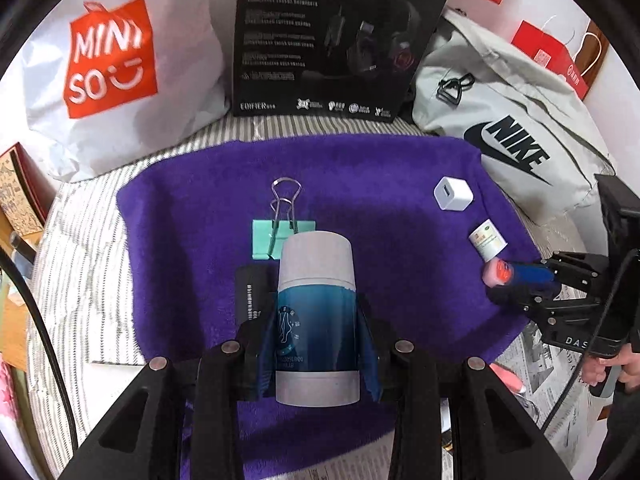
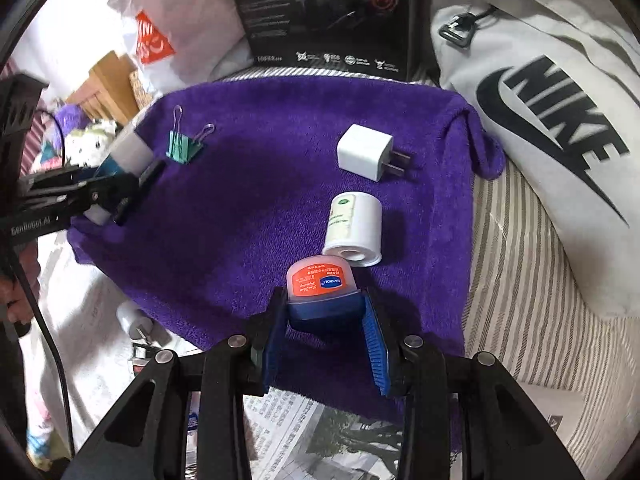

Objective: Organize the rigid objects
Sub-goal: 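Carry the bottle and lip balm tin onto the purple towel and open both tools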

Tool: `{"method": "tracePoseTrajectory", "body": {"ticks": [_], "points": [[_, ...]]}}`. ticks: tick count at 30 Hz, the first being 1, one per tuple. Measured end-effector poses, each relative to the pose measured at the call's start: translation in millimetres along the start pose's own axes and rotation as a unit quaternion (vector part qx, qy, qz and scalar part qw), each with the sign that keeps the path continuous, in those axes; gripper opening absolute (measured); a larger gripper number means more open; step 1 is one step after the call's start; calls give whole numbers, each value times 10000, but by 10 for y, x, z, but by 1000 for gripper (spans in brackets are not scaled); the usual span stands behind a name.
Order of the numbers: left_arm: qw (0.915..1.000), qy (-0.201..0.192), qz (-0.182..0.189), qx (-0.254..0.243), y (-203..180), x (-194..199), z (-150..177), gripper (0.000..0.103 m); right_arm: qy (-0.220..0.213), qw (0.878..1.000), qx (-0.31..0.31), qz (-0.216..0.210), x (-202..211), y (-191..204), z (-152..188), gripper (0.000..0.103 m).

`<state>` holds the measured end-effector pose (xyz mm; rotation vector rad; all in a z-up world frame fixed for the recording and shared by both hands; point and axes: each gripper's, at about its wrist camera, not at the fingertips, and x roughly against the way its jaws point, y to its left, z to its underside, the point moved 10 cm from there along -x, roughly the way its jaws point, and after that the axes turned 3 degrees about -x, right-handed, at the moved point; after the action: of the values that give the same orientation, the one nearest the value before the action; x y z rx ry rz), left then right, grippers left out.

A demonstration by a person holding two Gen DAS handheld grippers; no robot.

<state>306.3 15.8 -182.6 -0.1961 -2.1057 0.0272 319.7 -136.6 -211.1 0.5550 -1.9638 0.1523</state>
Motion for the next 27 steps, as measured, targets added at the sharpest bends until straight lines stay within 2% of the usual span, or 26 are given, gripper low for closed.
{"method": "tracePoseTrajectory", "body": {"ticks": [7,10,14,16,20,23,27], "points": [[9988,278,-299,-264,-45,-250,49,34,61,9998,189,35,-14,17,15,37],[9970,287,-539,-472,-82,-264,59,34,65,9997,254,13,-31,20,14,38],[9961,235,-670,-517,-100,-258,77,35,116,9995,282,5,-52,31,3,39],[9963,228,-661,-495,-102,-236,99,38,132,9995,287,-15,-47,34,4,39],[9974,336,-411,-495,-159,-192,208,65,264,9995,109,-160,-18,1,12,41],[9964,331,-514,-586,-181,-172,274,65,329,9992,-55,-205,47,-32,26,50],[9982,372,-395,-269,-138,-72,321,65,332,9990,-188,-228,134,-17,63,50]]}}
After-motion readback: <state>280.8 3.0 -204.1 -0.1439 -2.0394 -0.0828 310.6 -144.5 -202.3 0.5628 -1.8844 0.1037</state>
